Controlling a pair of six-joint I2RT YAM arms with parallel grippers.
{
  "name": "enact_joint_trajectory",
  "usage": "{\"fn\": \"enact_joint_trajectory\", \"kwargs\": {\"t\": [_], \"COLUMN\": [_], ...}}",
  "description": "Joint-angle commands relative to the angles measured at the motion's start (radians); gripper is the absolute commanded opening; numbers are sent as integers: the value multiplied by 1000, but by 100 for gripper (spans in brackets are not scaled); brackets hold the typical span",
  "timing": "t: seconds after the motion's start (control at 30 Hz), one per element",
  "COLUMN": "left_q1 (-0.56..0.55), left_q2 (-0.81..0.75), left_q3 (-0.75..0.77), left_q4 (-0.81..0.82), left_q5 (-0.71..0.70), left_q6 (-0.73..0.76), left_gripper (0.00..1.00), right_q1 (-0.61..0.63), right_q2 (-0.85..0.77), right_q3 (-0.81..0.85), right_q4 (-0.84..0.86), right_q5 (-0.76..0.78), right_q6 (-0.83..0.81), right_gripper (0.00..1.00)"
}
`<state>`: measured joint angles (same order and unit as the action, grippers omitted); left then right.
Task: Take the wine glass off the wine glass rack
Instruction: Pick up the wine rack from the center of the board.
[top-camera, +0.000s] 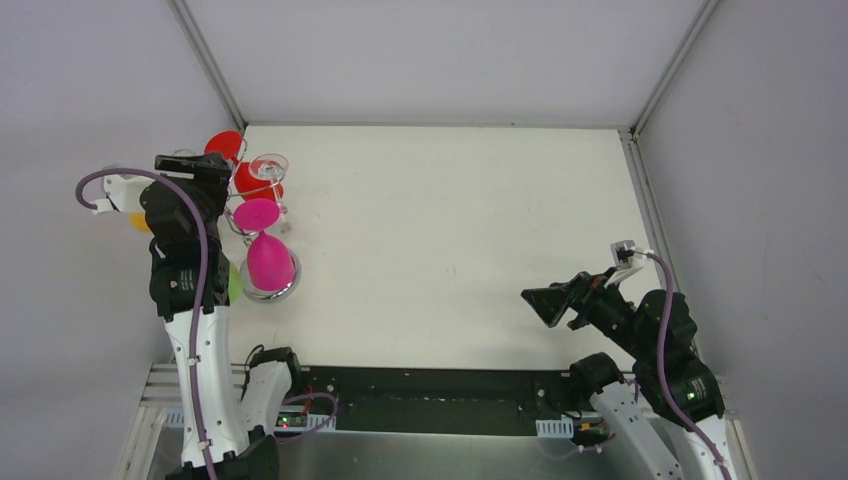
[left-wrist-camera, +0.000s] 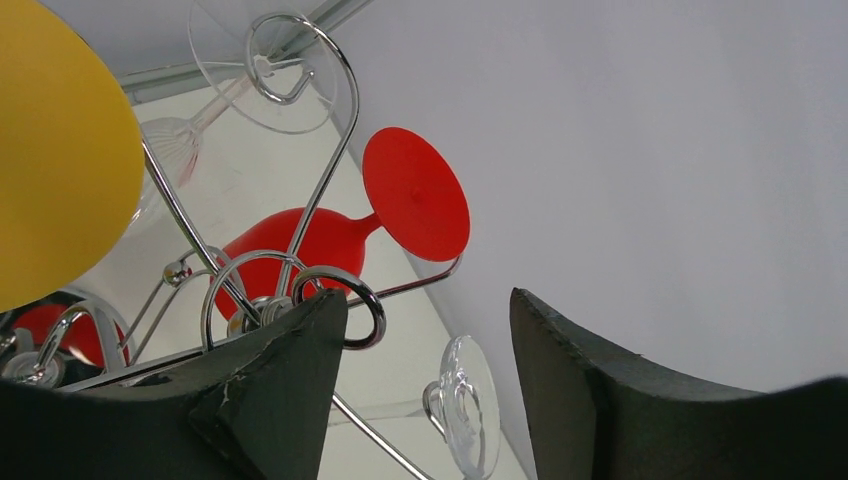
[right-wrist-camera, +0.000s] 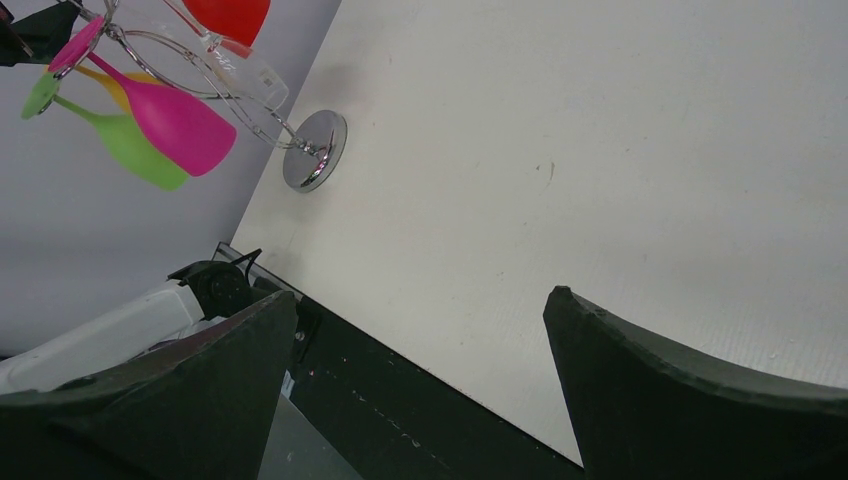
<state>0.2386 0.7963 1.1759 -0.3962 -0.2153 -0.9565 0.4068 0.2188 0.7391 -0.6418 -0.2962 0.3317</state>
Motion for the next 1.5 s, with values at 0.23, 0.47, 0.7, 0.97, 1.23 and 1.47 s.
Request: {"fn": "enact_joint_trajectory", "kwargs": {"t": [0.23, 0.47, 0.7, 0.97, 1.23, 1.47], "left_q1": [52, 70, 77, 79, 79, 79], "left_q2": [2, -5, -22, -28, -24, -1], "left_q3": [-45, -30, -27, -23, -24, -6], "left_q4": [94, 91, 79, 91, 162, 208], "left_q5": [90, 111, 115, 154, 214, 289], "left_q6": [-22, -13, -16, -33, -54, -110], "left_gripper": [42, 21, 0, 0, 0, 0], "right_q1": [14, 16, 16, 15, 18, 17], "right_q2": [-2, 2, 12, 20, 27, 29], "right_q3": [-1, -2, 3, 6, 13, 11], "right_q4": [23, 29, 27, 23, 14, 18], "right_q5": [20, 19, 17, 14, 8, 6], "right_q6": [-12, -11, -11, -11, -12, -8], "right_gripper": [99, 99, 99, 99, 99, 99]}}
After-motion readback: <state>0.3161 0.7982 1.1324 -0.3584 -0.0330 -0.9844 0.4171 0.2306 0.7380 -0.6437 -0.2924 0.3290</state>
